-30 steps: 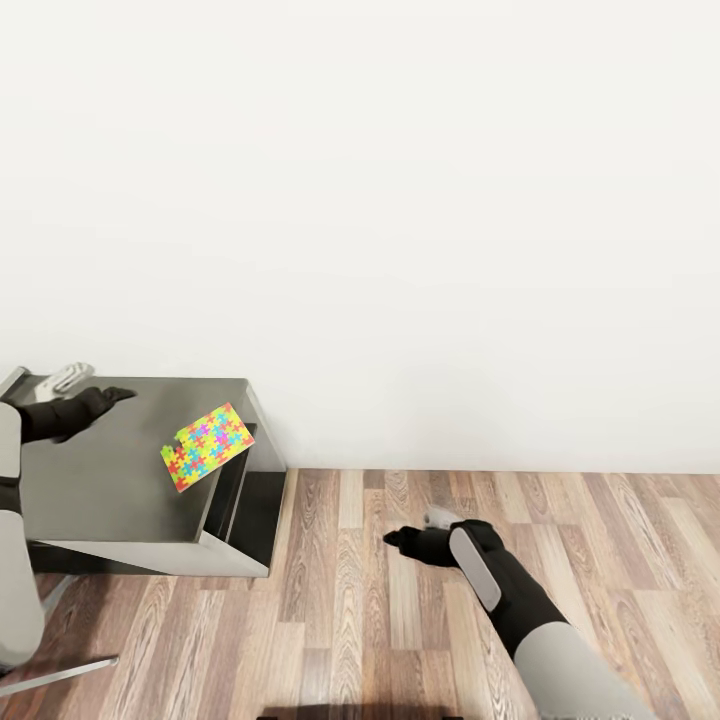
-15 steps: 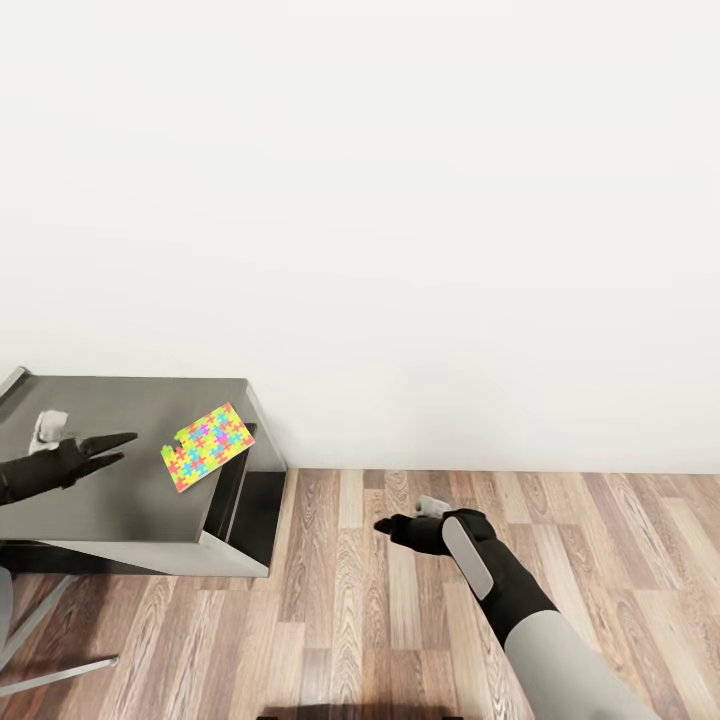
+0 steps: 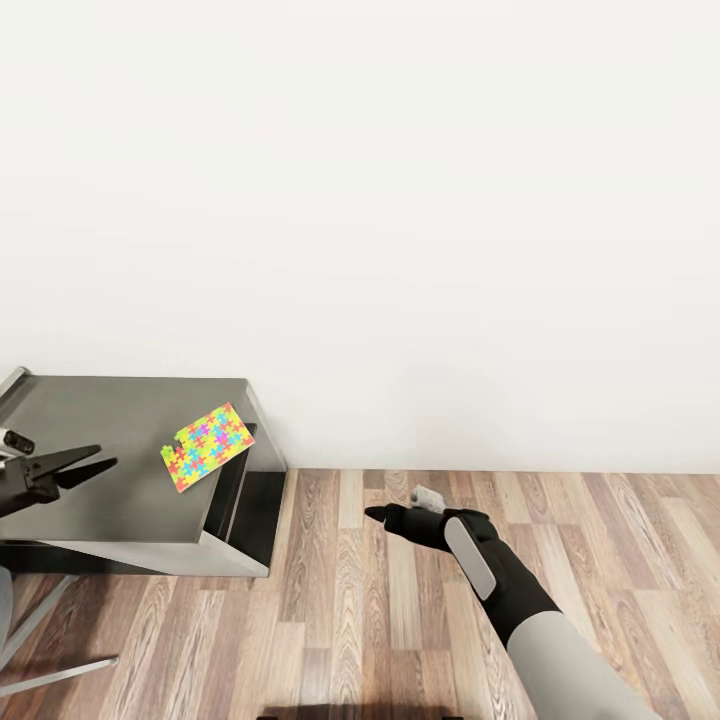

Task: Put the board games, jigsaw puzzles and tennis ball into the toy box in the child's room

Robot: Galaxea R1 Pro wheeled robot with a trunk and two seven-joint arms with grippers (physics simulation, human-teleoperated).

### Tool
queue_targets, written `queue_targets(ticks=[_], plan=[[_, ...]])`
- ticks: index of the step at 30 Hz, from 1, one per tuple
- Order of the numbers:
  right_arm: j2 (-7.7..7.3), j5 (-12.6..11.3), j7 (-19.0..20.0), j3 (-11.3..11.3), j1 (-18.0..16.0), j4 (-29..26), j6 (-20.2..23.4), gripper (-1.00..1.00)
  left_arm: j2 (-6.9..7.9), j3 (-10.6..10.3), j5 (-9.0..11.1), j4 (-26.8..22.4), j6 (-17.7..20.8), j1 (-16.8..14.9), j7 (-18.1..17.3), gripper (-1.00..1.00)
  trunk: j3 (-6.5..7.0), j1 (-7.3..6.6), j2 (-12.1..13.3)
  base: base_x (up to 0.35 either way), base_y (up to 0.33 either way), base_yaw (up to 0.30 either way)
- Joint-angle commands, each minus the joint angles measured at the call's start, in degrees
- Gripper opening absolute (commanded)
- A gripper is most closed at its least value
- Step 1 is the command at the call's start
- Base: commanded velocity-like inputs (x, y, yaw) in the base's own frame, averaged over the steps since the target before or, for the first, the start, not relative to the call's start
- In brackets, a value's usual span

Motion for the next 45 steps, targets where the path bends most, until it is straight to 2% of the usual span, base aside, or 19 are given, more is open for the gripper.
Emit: queue_targets(ticks=[1,6,11,13,16,18,22,27,32,39,45], plan=[[0.09,0.1,0.4,-0.1,0.0,0.1,-1.1,1.0,-0.04,0.0,0.0,0.0,0.3,0.0,-0.3,1.0,-0.08,0.03,-0.1,0.0,0.0,0.0],[0.46,-0.1,0.2,-0.2,0.0,0.5,-6.4,1.0,-0.15,0.0,0.4,0.0,0.1,0.2,-0.3,1.0,-0.08,0.03,-0.1,0.069,0.041,0.0],[0.49,-0.6,1.0,-0.3,0.2,0.3,-7.2,1.0,-1.06,0.0,0.6,0.0,0.1,0.4,-0.3,1.0,-0.08,0.03,-0.1,0.072,0.05,0.0],[0.51,-2.1,2.8,-0.2,0.3,0.2,-7.2,1.0,-1.24,0.0,0.6,0.0,0.1,0.5,-0.3,1.0,-0.08,0.03,-0.1,0.015,0.011,0.0],[0.46,-6.0,8.1,-0.2,0.4,0.2,-6.9,1.0,-1.74,0.0,0.7,0.0,0.0,0.5,-0.3,1.0,-0.08,0.03,-0.1,0.006,0.004,0.0],[0.2,-9.6,14.0,-0.3,0.5,0.2,-6.8,1.0,-2.31,0.0,0.7,-0.1,0.0,0.5,-0.3,1.0,-0.08,0.03,-0.1,0.002,0.002,0.0],[0.27,-12.6,19.5,-0.2,0.5,0.5,-6.8,1.0,-2.67,0.1,0.7,-0.2,-0.1,0.5,-0.3,1.0,-0.08,0.03,-0.1,0.0,0.0,0.0],[0.49,-12.9,20.7,0.3,0.5,0.9,-7.5,1.0,-2.71,0.1,1.1,-0.2,0.0,0.5,-0.3,1.0,-0.08,0.03,-0.1,0.0,0.029,0.0],[0.39,-13.0,21.5,0.3,0.7,0.8,-8.1,1.0,-2.65,0.3,2.8,0.0,0.0,0.5,-0.3,1.0,-0.08,0.03,-0.1,0.0,0.147,0.0],[0.36,-13.1,21.1,0.3,1.0,0.9,-13.1,1.0,-2.63,0.3,3.2,0.1,0.0,0.5,-0.3,1.0,-0.08,0.03,-0.1,0.0,0.053,0.0],[0.34,-13.1,21.1,0.3,1.2,1.0,-14.1,1.0,-2.6,0.3,3.2,0.1,0.0,0.5,-0.3,1.0,-0.08,0.03,-0.1,0.008,0.096,0.0]])
